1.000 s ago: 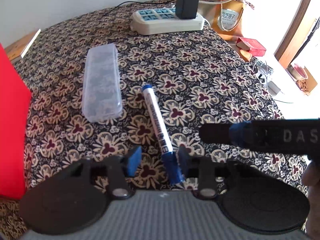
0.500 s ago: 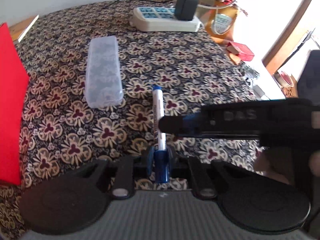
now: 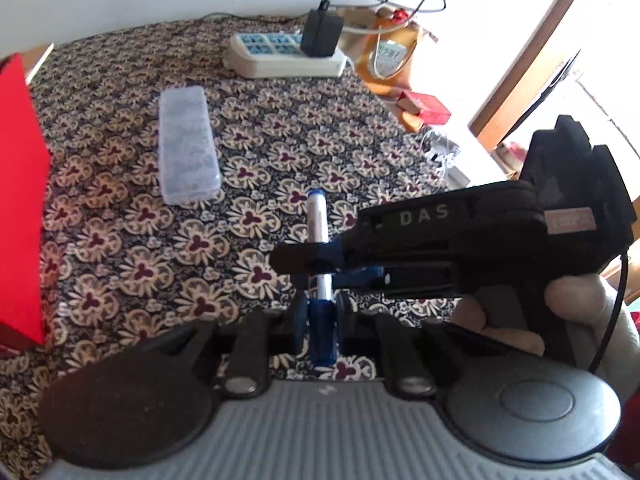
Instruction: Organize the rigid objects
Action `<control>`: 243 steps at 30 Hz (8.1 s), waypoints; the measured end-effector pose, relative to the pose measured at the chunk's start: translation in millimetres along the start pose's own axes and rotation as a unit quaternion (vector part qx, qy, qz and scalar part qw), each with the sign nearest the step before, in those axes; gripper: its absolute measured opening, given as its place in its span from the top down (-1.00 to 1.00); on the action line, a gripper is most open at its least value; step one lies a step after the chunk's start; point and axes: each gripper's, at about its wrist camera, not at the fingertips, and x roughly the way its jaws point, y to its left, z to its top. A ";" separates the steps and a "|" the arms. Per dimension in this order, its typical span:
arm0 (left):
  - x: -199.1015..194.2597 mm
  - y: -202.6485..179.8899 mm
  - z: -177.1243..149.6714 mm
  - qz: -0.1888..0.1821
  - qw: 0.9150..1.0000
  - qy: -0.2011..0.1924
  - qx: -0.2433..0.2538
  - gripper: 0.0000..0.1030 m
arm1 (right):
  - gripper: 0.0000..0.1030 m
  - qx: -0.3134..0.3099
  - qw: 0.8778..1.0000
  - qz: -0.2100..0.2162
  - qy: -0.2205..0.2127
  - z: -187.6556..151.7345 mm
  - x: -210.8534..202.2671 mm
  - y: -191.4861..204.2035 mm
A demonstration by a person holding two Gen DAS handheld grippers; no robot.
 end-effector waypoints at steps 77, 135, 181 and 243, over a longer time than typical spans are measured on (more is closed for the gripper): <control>-126.7 59.3 18.2 0.176 0.982 -0.065 0.018 -0.15 | 0.81 -0.233 0.956 -0.127 -0.127 -51.8 -9.5 158.4; 41.5 39.6 28.3 0.175 0.984 0.014 -0.007 -0.18 | 0.69 -0.295 0.932 -0.209 -0.035 149.9 140.9 126.3; 23.2 13.7 -27.9 0.113 0.993 0.029 -0.025 0.02 | 0.54 -0.105 0.992 -0.030 0.064 -14.4 20.4 32.4; -164.4 221.1 10.0 0.196 0.977 -0.078 -0.026 -0.18 | 0.58 -0.312 0.932 -0.154 -0.104 -90.6 101.3 252.3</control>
